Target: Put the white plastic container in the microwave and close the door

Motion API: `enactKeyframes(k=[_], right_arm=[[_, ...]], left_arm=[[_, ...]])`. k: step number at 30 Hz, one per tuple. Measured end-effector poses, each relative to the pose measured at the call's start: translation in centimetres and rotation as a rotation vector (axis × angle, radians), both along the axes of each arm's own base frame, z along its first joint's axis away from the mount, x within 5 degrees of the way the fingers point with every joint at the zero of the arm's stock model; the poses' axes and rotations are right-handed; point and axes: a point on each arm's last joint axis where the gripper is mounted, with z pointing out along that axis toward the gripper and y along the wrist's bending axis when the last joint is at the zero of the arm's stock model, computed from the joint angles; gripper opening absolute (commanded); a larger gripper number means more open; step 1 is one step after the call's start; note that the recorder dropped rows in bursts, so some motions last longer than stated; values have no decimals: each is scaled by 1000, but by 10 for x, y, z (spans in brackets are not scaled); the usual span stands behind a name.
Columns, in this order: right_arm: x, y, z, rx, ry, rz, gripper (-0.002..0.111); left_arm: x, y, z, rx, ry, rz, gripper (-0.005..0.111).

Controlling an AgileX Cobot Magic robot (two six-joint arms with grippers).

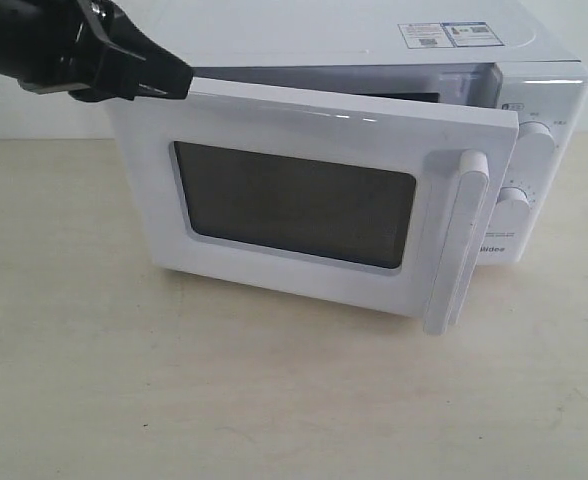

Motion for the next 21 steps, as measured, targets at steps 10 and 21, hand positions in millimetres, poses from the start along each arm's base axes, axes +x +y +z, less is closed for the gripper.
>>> enactKeyframes(k=[10, 21], right_arm=[[34, -30, -26, -96, 277, -442, 0], [30, -18, -46, -242, 371, -311, 0]], left_arm=[[-3, 1, 4, -9, -9, 4, 4], [-3, 1, 4, -36, 21, 26, 4]])
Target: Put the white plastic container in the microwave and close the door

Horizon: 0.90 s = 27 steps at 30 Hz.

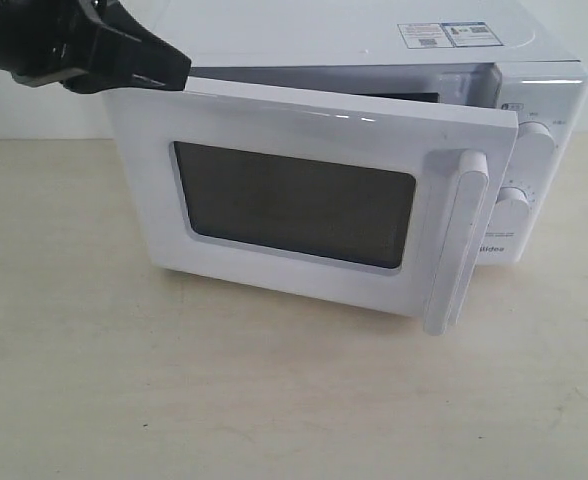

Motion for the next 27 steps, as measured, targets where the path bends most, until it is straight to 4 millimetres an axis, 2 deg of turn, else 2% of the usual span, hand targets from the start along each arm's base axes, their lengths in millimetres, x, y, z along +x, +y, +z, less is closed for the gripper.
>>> enactKeyframes(k=[3, 6, 9, 10, 11, 12, 13, 14, 16, 17, 22, 24, 27], right_arm=[[9, -6, -34, -1, 116, -73, 0], [19, -25, -66, -46, 199, -288, 0], [21, -47, -65, -112, 147, -529, 0], [21, -56, -57, -185, 94, -623, 0], [22, -59, -49, -245, 59, -640, 0], [24, -55, -28, -408, -35, -587, 0], [24, -50, -18, -482, -87, -534, 0], [24, -40, -3, -526, -157, -428, 0], [21, -27, 8, -499, -208, -293, 0], [19, -20, 8, -455, -202, -206, 0], [18, -4, 1, -233, -78, -32, 0], [23, 1, 2, -231, -60, 38, 0], [25, 1, 8, -241, -75, 40, 0]], left_arm=[[0, 0, 0, -2, 3, 2, 4], [0, 0, 0, -10, 7, 4, 4], [-1, -2, 1, -41, 25, 5, 4], [-1, -3, 2, -61, 33, 6, 4], [-1, -3, 3, -70, 37, 7, 4], [-2, -4, 3, -84, 43, 8, 4], [-2, -4, 4, -89, 45, 8, 4], [-2, -4, 4, -93, 47, 9, 4], [-2, -4, 4, -97, 50, 10, 4], [-2, -4, 4, -101, 51, 10, 4], [-2, -6, 6, -141, 68, 13, 4], [-2, -6, 7, -153, 70, 17, 4], [-2, -6, 7, -156, 66, 22, 4]])
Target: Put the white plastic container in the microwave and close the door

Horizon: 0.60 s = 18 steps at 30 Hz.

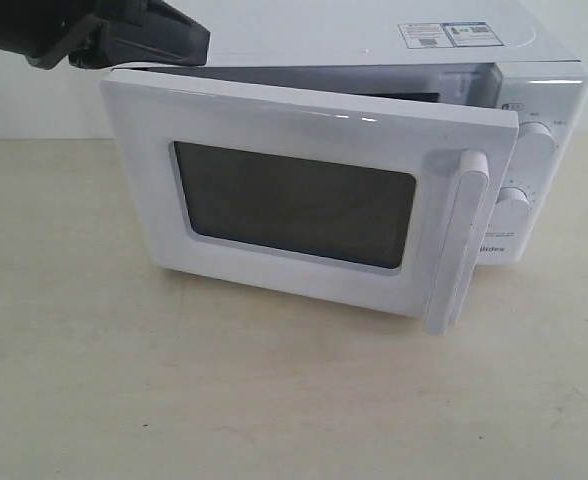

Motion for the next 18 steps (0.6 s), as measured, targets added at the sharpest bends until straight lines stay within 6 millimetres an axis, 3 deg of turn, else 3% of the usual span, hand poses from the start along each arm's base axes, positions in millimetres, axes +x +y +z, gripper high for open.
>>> enactKeyframes(k=[18], right_arm=[[-8, 11, 2, 8, 19, 144, 0]], left_arm=[[0, 0, 0, -2, -2, 3, 4]])
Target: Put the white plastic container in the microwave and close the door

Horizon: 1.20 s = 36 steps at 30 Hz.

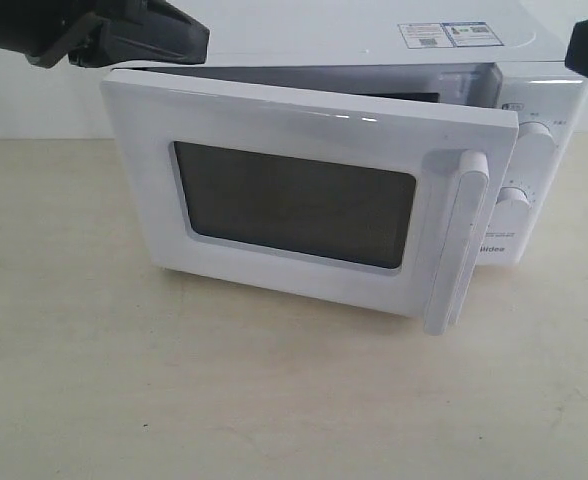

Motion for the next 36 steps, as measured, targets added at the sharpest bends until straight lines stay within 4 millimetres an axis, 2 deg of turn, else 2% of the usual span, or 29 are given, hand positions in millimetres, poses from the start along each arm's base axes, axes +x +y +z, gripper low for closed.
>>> enactKeyframes(k=[5, 10, 13, 17, 23, 29, 33, 36], right_arm=[[3, -3, 1, 36, 19, -52, 0], [13, -22, 4, 159, 45, -299, 0], [16, -30, 5, 207, 45, -390, 0], [17, -32, 6, 226, 48, -415, 0], [18, -33, -6, 217, 75, -439, 0], [18, -36, -5, 10, -58, -443, 0], [21, -52, -3, -170, -150, -603, 0], [20, -64, -2, -313, -139, -723, 0]], left_arm=[[0, 0, 0, 0, 0, 0, 4], [0, 0, 0, 0, 0, 0, 4], [0, 0, 0, 0, 0, 0, 4], [0, 0, 0, 0, 0, 0, 4], [0, 0, 0, 0, 0, 0, 4], [0, 0, 0, 0, 0, 0, 4], [0, 0, 0, 0, 0, 0, 4], [0, 0, 0, 0, 0, 0, 4]])
